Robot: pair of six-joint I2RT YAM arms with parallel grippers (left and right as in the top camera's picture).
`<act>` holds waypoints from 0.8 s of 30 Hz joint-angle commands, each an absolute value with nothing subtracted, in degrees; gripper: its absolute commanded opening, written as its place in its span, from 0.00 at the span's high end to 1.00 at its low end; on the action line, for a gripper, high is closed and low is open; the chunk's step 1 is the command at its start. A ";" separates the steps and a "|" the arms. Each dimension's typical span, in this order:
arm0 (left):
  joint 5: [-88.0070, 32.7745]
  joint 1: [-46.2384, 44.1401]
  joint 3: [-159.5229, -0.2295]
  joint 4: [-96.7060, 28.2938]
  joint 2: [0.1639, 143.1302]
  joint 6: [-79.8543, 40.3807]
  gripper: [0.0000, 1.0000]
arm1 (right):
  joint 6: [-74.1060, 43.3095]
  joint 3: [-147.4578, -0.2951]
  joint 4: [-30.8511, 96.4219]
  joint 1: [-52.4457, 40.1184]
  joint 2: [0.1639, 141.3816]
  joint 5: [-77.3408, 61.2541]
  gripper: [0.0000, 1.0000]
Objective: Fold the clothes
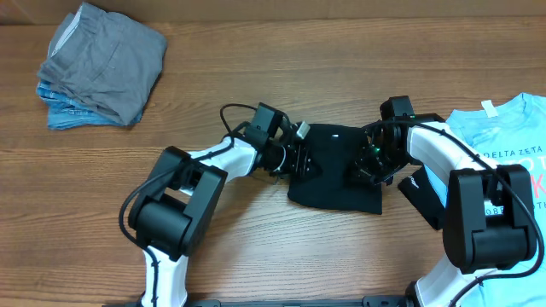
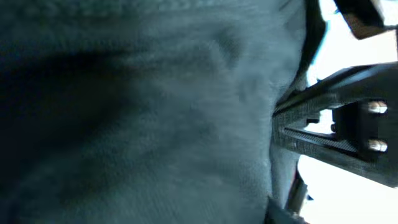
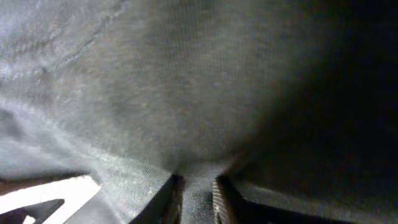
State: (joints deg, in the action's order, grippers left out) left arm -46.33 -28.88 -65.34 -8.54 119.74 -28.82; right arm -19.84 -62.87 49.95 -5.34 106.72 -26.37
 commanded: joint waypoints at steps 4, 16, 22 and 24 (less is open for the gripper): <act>-41.76 -28.86 -64.36 -12.71 122.74 -28.64 0.96 | -20.12 -62.61 52.95 -5.54 106.52 -28.10 0.87; -39.88 -13.15 -89.38 -46.89 113.47 -9.69 0.96 | -14.94 -73.95 66.22 -3.62 96.57 -35.29 0.86; -38.20 -4.95 -107.33 -57.34 112.79 -2.24 0.96 | -15.22 -78.54 68.12 -3.66 92.53 -35.29 0.84; -36.16 -2.00 -111.50 -57.84 112.79 -1.72 0.96 | -15.25 -78.85 68.66 -3.68 92.36 -35.31 0.84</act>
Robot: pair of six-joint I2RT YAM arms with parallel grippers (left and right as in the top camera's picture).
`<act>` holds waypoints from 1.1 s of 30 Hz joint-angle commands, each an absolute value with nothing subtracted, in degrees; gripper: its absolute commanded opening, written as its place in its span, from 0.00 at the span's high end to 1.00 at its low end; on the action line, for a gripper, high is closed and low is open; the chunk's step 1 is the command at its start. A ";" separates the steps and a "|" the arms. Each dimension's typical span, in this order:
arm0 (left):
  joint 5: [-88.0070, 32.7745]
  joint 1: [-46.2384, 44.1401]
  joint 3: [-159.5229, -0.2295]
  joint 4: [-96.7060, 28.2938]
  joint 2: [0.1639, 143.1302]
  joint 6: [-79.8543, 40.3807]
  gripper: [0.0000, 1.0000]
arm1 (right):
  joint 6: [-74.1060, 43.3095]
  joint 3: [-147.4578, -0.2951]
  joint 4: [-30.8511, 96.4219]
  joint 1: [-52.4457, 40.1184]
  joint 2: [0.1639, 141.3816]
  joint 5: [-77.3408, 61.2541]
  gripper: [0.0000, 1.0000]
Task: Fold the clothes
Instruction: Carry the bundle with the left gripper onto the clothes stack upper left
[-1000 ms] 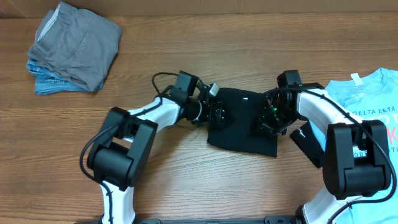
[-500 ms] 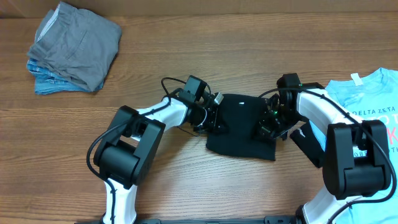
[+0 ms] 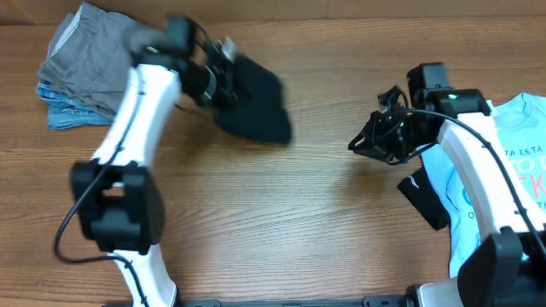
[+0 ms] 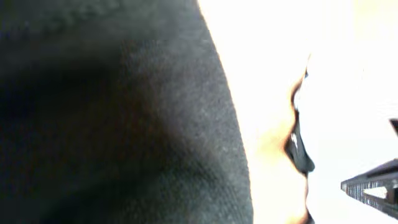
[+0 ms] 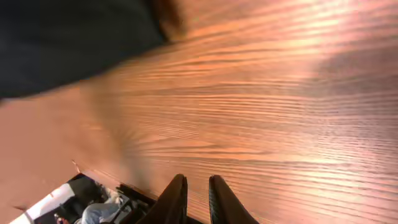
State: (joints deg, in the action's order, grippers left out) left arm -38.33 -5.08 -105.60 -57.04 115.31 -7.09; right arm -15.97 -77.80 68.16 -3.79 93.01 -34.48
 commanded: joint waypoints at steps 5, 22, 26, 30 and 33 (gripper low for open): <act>-35.31 5.89 -117.32 -52.75 112.79 -1.04 0.96 | -15.73 -78.83 69.54 -3.68 92.36 -35.29 0.84; -30.17 21.37 -117.69 -32.86 118.74 -1.91 0.96 | -20.01 -78.83 70.94 -3.68 92.36 -35.29 0.84; -29.69 21.37 -117.69 -30.33 121.69 -1.63 0.96 | -20.91 -78.83 71.29 -3.68 92.36 -35.31 0.84; -29.61 21.37 -117.69 -23.81 125.29 -2.20 0.96 | -21.04 -78.83 71.72 -3.73 92.36 -35.29 0.84; -29.50 21.34 -117.69 -21.04 127.07 -3.42 0.96 | -21.06 -78.83 72.27 -3.84 92.36 -35.29 0.84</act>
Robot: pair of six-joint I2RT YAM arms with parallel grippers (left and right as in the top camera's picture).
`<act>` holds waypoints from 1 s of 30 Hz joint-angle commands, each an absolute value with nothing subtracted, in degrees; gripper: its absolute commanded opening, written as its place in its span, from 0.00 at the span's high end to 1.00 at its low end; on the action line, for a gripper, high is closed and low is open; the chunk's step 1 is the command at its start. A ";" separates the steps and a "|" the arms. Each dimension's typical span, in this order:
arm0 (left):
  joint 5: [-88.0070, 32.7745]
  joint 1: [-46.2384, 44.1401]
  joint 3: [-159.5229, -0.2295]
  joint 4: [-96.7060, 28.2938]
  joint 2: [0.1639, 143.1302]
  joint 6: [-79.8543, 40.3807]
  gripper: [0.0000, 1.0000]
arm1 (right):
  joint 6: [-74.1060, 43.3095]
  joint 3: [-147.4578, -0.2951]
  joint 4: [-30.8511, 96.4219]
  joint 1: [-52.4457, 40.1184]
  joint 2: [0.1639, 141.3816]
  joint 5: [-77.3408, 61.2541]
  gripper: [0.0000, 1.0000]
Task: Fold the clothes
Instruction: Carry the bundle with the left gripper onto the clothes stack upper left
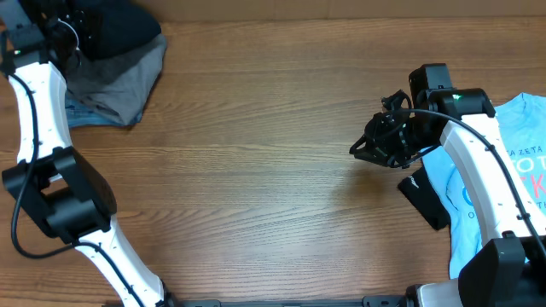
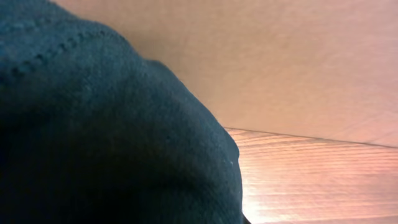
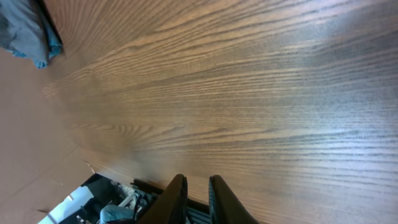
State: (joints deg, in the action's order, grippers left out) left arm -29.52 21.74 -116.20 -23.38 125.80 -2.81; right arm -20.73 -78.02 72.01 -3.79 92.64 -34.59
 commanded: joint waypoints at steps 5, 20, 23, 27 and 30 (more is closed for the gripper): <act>-25.34 22.20 -117.69 -27.90 127.44 -3.79 0.96 | -21.04 -78.83 72.47 -3.84 92.36 -35.27 0.84; -17.26 28.95 -125.95 -51.66 125.32 -9.52 0.35 | -21.04 -78.83 72.58 -3.84 92.36 -35.29 0.84; -18.09 31.07 -132.09 -57.56 124.16 -11.53 0.33 | -21.02 -78.83 72.58 -3.84 92.36 -35.29 0.83; -19.62 31.73 -136.81 -59.27 123.33 -12.03 0.36 | -20.99 -78.83 72.31 -3.84 92.36 -35.27 0.83; -21.43 30.17 -136.68 -57.36 123.72 -11.68 0.70 | -21.02 -78.83 71.99 -3.84 92.36 -35.24 0.83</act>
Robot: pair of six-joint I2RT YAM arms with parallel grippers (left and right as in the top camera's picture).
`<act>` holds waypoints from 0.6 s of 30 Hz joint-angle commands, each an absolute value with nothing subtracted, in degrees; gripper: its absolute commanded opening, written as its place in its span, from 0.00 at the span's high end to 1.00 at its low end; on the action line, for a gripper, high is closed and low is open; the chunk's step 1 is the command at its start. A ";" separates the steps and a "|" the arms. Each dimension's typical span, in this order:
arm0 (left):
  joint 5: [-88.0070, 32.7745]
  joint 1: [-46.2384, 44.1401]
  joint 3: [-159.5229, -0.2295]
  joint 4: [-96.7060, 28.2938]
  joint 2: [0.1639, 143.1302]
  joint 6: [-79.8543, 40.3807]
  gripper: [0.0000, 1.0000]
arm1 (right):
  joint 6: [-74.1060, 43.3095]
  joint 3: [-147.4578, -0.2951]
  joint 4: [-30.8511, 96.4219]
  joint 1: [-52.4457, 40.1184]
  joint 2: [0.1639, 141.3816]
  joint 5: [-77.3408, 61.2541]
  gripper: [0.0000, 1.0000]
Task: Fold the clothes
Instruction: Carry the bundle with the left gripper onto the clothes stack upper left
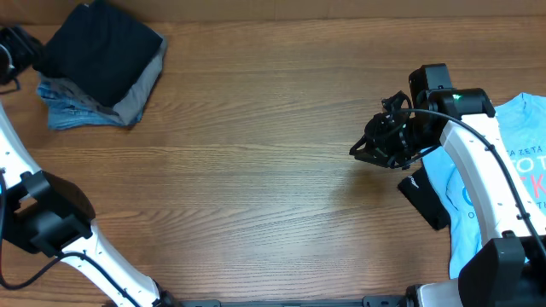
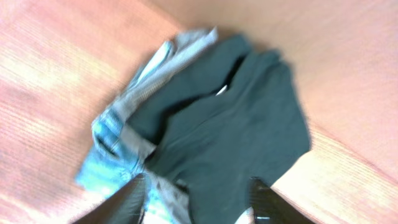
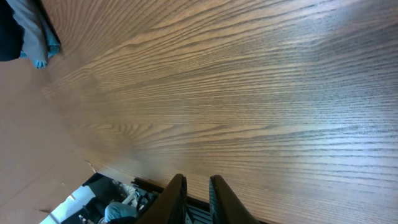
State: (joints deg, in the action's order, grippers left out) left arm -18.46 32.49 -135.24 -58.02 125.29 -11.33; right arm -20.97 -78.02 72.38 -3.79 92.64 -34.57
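A folded black garment [image 1: 102,49] lies on top of the stack of folded clothes, over a grey piece [image 1: 141,85] and a blue one [image 1: 64,111], at the table's far left corner. In the left wrist view the black garment [image 2: 230,124] covers most of the stack. My left gripper [image 1: 24,49] is just left of the stack, open [image 2: 196,182], with nothing between its fingers. Over the bare wood right of centre my right gripper [image 1: 363,152] hovers shut and empty [image 3: 196,199]. A light blue T-shirt [image 1: 512,162] lies at the right edge.
A dark flat object [image 1: 422,200] lies beside the T-shirt, under my right arm. The wooden table [image 1: 256,170] stretches between the stack and the right gripper. The far table edge runs just behind the stack.
The black garment, then in my left gripper over the stack, now lies on top of it. The left gripper has opened and drawn back to the left. The right arm has not moved.
Both grippers were at the black garment in the table's middle. Then my left gripper had it partway to the stack while the right was off it and shut. Then it was over the stack, and now it rests there, let go.
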 commanded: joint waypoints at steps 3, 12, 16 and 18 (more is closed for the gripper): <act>-21.17 27.14 -135.68 -56.69 125.32 -4.32 0.96 | -21.02 -78.83 71.72 -3.84 92.36 -35.24 0.83; 2.04 21.69 -132.73 -49.23 136.59 0.38 0.96 | -21.04 -78.83 72.34 -3.84 92.36 -35.29 0.84; 4.73 22.87 -132.73 -48.01 142.12 -4.32 0.91 | -21.02 -78.83 73.23 -3.84 92.36 -35.29 0.84; 6.33 23.38 -132.73 -48.62 142.91 -6.92 0.83 | -20.99 -78.83 73.54 -3.84 92.36 -35.29 0.84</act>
